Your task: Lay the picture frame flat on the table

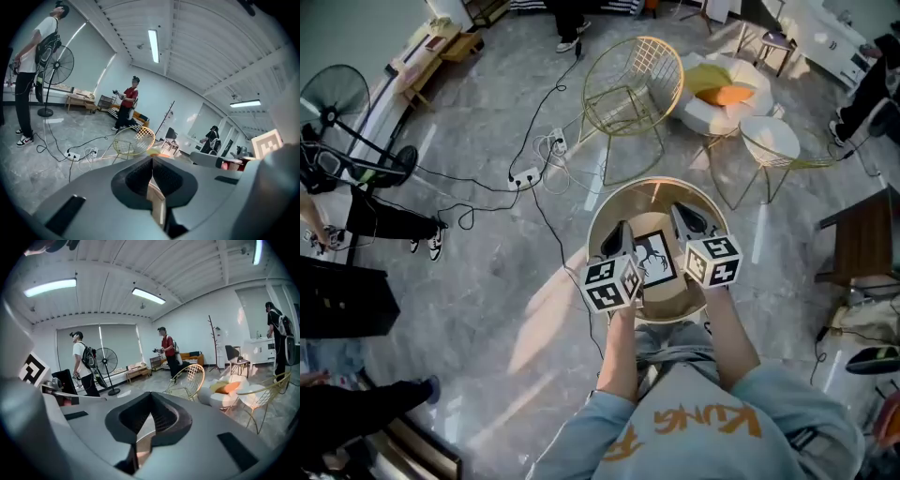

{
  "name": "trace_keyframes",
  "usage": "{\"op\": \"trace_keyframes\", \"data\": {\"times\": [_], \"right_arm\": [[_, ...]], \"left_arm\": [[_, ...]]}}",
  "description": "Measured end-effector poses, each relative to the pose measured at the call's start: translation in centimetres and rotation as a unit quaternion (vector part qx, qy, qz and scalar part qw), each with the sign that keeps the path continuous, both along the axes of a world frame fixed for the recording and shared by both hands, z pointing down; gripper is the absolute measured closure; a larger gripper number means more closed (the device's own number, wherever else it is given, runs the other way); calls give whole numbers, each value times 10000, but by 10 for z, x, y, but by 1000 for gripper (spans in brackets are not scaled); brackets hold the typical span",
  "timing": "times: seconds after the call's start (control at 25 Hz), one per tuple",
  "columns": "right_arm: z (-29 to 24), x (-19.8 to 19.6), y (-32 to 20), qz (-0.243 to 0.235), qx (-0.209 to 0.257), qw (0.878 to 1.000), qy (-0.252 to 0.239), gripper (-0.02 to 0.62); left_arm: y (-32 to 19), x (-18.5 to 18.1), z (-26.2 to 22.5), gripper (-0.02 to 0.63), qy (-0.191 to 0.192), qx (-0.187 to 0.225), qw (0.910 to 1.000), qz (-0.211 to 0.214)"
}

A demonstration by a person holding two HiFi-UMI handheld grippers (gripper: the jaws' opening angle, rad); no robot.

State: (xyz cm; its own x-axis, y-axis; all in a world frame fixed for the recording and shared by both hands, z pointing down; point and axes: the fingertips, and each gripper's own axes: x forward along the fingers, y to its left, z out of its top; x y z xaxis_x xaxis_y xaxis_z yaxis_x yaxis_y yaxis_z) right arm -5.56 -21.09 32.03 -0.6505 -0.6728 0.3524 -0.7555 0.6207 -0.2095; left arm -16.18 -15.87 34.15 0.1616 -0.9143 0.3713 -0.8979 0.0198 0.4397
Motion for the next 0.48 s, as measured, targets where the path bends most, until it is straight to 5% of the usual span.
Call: {"op": "trace_keyframes", "data": {"times": [0.24,0.48], "right_arm": [[-75,10,-6,52,710,9974,-111,598],[-130,35,-14,83,1394,9902,33,598]], "left_arm": [[-13,-4,-85,584,-62,840,9964,-11],[-23,12,-139,584,-662,1455,9871,57]]}}
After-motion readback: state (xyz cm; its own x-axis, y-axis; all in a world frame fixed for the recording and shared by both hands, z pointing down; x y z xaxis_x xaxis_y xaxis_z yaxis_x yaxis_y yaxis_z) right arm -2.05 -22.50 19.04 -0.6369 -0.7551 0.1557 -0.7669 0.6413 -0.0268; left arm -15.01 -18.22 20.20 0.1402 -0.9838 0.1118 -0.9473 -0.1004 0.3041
